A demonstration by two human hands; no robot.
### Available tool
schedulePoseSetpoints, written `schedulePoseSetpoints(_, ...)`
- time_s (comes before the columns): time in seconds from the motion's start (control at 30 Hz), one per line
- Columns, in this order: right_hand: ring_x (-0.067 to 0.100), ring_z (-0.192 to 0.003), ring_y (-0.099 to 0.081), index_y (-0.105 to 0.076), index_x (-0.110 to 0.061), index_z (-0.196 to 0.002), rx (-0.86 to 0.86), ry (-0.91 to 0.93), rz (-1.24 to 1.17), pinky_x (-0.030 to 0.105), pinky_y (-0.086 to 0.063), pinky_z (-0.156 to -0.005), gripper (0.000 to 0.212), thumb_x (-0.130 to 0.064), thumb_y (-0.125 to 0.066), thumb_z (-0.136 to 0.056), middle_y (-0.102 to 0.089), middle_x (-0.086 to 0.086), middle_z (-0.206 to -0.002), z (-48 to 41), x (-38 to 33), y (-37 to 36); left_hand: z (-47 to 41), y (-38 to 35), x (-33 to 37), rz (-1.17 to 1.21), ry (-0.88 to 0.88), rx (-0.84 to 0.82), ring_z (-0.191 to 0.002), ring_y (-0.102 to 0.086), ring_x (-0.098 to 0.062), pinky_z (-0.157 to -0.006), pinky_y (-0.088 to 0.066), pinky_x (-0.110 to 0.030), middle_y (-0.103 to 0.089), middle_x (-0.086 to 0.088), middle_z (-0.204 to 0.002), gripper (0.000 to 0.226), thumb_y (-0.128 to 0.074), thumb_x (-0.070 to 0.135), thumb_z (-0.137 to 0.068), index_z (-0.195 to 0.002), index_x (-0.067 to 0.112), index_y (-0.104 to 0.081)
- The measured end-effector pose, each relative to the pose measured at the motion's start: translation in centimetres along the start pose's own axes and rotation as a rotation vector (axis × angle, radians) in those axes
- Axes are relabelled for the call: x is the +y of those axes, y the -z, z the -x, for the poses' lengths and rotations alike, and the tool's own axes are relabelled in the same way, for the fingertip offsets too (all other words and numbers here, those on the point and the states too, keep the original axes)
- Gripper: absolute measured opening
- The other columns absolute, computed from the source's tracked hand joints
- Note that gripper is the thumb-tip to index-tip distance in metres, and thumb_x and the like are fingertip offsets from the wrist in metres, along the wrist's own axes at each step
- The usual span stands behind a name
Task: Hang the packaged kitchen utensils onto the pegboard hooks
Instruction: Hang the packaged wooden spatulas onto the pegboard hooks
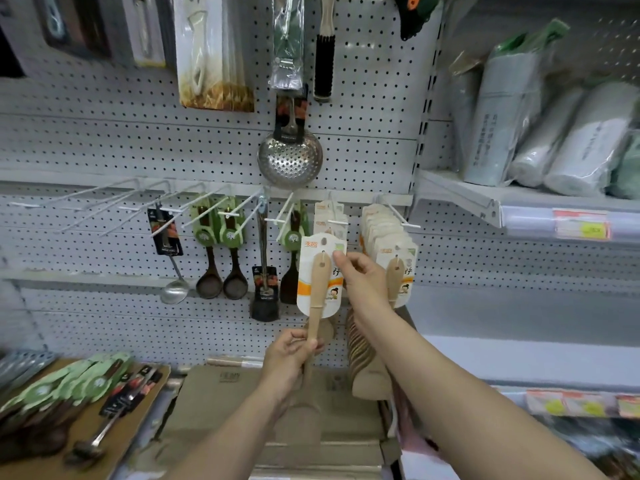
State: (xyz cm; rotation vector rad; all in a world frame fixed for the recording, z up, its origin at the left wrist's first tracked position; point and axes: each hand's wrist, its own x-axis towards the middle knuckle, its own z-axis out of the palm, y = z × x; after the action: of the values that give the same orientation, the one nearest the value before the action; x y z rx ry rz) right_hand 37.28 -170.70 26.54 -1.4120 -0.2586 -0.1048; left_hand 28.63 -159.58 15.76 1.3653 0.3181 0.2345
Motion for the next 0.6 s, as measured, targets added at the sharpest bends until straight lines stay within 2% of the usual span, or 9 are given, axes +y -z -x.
schedulePoseSetpoints(0.07, 0.007, -0.074, -0.058, -0.073, -0.016, -0.091, 0.047, 0.021, 0.010, 0.010, -0.047, -0.064, 0.007, -0.022, -0.070, -0.094, -0.067, -0.004, -0.082, -0.4, -0.2, 0.3, -0.1, -0.6, 0.0, 0.003, -0.003, -0.017, -0.096, -0.074, -0.020, -0.090, -0.054, -0.037, -0.077, -0.011, -0.096, 0.013, -0.061, 0.005, -0.095, -0.107, 0.004, -0.061)
schedulePoseSetpoints(0.17, 0.008, -0.076, -0.058, -0.070, -0.018, -0.092, 0.100, 0.029, 0.017, 0.011, -0.048, -0.066, 0.004, -0.021, -0.071, -0.093, -0.067, -0.003, -0.084, -1.1, -0.5, 0.5, -0.5, -1.4, 0.0, 0.006, -0.015, -0.025, -0.090, -0.074, -0.015, -0.080, -0.054, -0.030, -0.078, -0.010, -0.095, 0.011, -0.062, 0.005, -0.095, -0.106, 0.004, -0.062)
schedulePoseSetpoints(0.27, 0.008, -0.073, -0.056, -0.070, -0.015, -0.092, 0.143, 0.011, 0.043, 0.007, -0.046, -0.060, 0.006, -0.021, -0.071, -0.094, -0.064, -0.002, -0.083, -1.7, -0.6, 0.4, -1.0, -1.8, -0.2, -0.001, -0.003, -0.043, -0.091, -0.074, -0.017, -0.087, -0.055, -0.038, -0.078, -0.007, -0.095, 0.012, -0.062, 0.007, -0.095, -0.107, 0.005, -0.063)
schedulePoseSetpoints(0.37, 0.006, -0.073, -0.056, -0.070, -0.014, -0.094, 0.168, -0.021, 0.059, 0.012, -0.045, -0.063, 0.009, -0.023, -0.070, -0.095, -0.065, -0.004, -0.082, -2.3, -0.4, 0.2, -1.6, -2.0, -0.8, -0.001, 0.010, -0.048, -0.092, -0.074, -0.016, -0.094, -0.054, -0.042, -0.078, -0.006, -0.094, 0.011, -0.061, 0.007, -0.095, -0.106, 0.006, -0.063)
schedulePoseSetpoints(0.6, 0.007, -0.074, -0.056, -0.072, -0.010, -0.096, 0.202, -0.057, 0.082, 0.017, -0.043, -0.066, 0.016, -0.025, -0.068, -0.095, -0.067, -0.003, -0.085, -4.3, 0.4, -0.6, -3.9, -1.8, -1.1, 0.020, 0.028, -0.037, -0.092, -0.074, -0.015, -0.090, -0.055, -0.038, -0.078, -0.005, -0.095, 0.013, -0.061, 0.008, -0.095, -0.108, 0.006, -0.063)
